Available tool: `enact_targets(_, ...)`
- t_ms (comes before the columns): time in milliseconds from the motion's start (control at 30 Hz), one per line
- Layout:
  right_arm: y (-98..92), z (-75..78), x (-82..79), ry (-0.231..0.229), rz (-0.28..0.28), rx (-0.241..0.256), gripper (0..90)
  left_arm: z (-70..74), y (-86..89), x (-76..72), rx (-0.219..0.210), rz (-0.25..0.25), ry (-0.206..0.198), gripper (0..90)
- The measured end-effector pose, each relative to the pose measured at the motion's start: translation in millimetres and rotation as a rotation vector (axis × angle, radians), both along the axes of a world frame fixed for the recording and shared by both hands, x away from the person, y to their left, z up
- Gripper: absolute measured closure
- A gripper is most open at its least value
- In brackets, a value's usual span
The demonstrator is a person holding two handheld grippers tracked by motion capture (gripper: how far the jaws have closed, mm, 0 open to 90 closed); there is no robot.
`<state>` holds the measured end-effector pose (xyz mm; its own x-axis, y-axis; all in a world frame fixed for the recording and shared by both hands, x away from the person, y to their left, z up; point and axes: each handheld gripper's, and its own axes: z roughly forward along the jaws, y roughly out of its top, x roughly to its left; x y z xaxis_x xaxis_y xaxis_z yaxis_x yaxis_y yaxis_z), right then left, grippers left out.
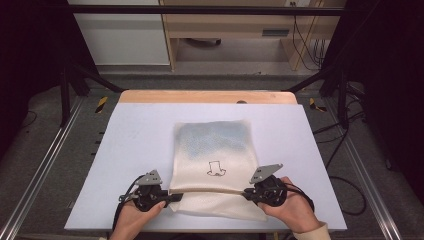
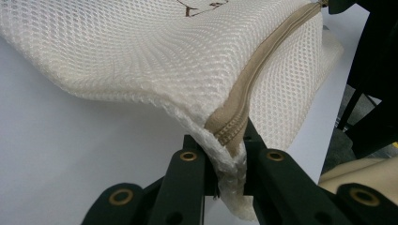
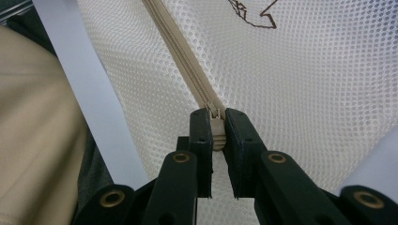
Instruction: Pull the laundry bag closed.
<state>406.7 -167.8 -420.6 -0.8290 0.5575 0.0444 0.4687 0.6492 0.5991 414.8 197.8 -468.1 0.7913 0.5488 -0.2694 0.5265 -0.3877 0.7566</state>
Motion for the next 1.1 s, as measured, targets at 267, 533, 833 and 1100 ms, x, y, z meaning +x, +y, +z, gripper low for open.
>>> enact_targets(267, -5.4, -0.4, -0.2, -0.003, -0.004, 0.003, 82.0, 0.0, 0.0, -0.1, 0.002, -0.001, 0.0, 84.0)
enact_targets(533, -9.0, -0.9, -0.6, -0.002, -0.016, 0.002, 81.9, 0.2, 0.2, 0.0, -0.001, -0.001, 0.001, 84.0)
enact_targets(833, -13.1, -0.6, -0.9, -0.001, -0.025, 0.01, 82.0, 0.1, 0.5, 0.2, 0.0, 0.002, 0.004, 84.0)
enact_targets(1100, -17.1, -0.7, -1.6, -0.003, -0.033, 0.015, 81.9, 0.7, 1.7, 0.6, 0.001, 0.001, 0.002, 84.0)
